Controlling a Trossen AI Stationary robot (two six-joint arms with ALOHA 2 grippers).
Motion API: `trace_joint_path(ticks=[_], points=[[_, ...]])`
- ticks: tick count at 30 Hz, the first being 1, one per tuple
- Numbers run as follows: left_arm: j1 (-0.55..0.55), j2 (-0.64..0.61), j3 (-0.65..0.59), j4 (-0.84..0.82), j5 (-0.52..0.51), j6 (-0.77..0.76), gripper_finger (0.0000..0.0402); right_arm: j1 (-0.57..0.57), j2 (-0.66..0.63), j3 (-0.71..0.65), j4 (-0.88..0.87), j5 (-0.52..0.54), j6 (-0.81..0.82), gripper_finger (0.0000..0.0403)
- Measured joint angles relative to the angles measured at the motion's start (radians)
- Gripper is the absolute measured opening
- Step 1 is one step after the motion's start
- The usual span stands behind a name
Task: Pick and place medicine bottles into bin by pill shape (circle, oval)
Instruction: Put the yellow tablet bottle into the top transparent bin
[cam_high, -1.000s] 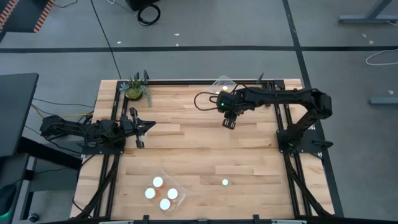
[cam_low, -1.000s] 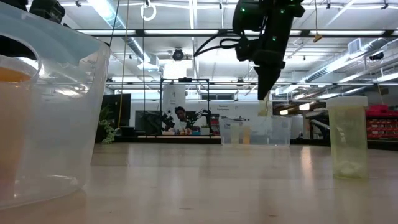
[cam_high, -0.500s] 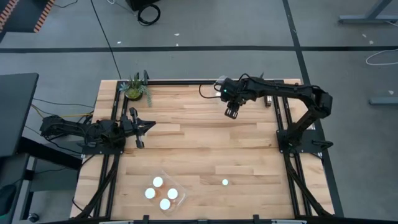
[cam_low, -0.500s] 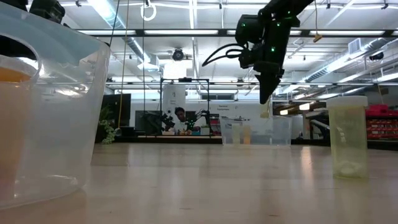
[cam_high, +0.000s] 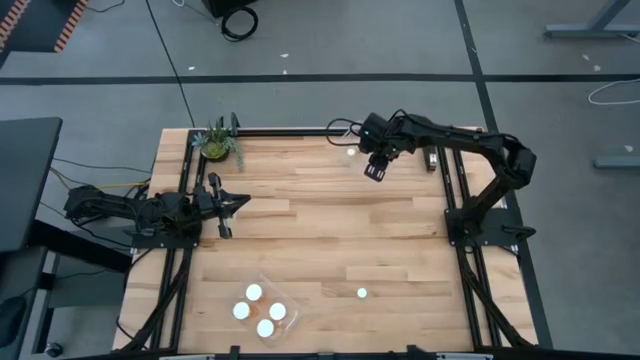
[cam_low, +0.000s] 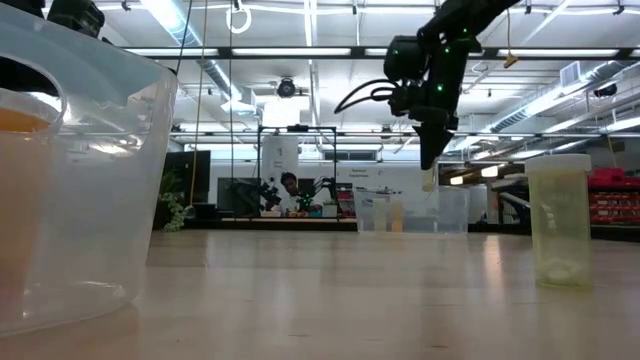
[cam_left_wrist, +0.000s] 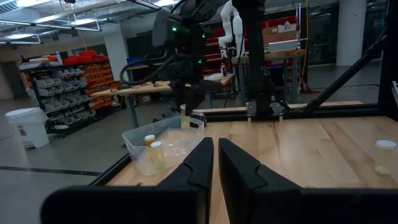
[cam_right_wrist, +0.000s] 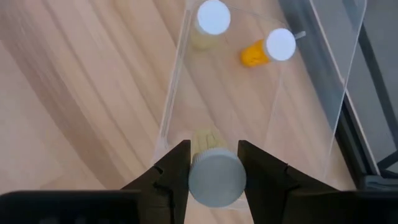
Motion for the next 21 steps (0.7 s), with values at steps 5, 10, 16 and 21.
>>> trace_joint_path(ticks=[5,10,16,21], points=[[0.000,0.000,0.000,0.000,0.000,0.000,0.0026,-0.029,0.000,0.000,0.001,-0.020,-0.004,0.0136],[0.000,0.000,0.000,0.000,0.000,0.000,0.0024,-0.046,0.000,0.000,0.016,-0.021,-0.004,0.0136],[0.000,0.000,0.000,0.000,0.000,0.000,0.0034,-0.052,0.000,-0.001,0.034,-0.021,-0.004,0.0136],[0.000,0.000,0.000,0.000,0.000,0.000,0.0033,-0.052,0.000,-0.053,0.101,-0.021,-0.007,0.0136]])
